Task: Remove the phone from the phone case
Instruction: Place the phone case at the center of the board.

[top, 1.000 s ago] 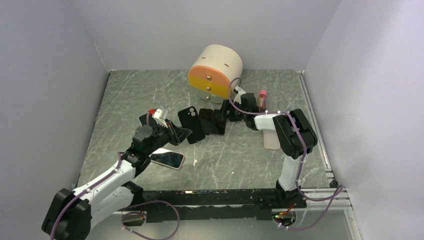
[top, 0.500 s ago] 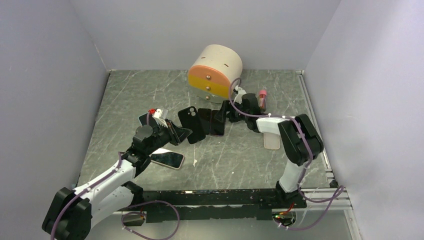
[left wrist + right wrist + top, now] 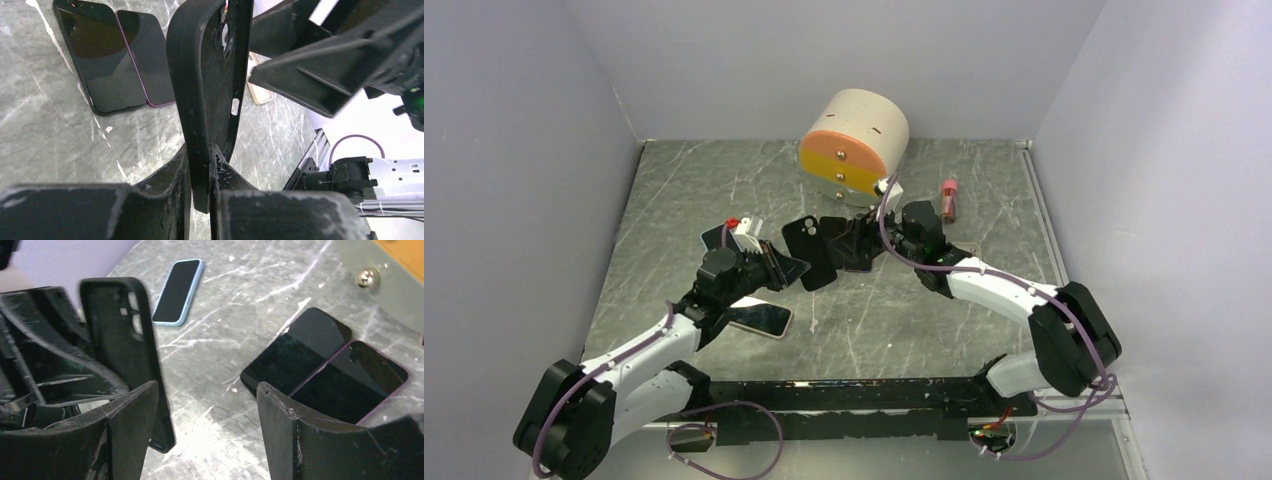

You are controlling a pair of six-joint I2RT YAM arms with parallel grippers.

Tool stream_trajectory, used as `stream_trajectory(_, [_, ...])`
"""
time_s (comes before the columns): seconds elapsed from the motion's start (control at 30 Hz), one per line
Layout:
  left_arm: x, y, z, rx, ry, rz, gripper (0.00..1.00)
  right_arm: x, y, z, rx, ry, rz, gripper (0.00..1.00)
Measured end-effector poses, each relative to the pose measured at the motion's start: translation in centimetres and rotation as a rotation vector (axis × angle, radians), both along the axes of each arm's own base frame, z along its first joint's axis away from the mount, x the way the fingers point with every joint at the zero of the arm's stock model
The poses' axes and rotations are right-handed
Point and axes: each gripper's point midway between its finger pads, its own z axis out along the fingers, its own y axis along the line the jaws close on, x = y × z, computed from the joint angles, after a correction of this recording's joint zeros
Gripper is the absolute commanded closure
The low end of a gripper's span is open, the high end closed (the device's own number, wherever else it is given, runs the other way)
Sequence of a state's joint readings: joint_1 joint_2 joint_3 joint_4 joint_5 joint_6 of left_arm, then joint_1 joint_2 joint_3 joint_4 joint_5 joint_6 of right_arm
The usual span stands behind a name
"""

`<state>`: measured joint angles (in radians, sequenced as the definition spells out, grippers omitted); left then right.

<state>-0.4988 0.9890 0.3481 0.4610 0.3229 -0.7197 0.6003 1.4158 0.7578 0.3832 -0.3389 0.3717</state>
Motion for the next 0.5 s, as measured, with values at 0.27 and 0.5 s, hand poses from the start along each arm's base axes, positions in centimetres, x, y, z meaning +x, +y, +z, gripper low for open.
stream_trajectory(0.27, [0.0, -0.2, -0.7, -0.012, 0.051, 0.005, 0.98, -2.7, 2.6, 1.2, -0.049, -0.084, 0.069, 0.36])
stream_trajectory(0.5, [0.0, -0.3, -0.5, -0.026, 0.060, 0.003, 0.97, -1.9, 3.0, 0.2, -0.135, -0.108, 0.034, 0.57])
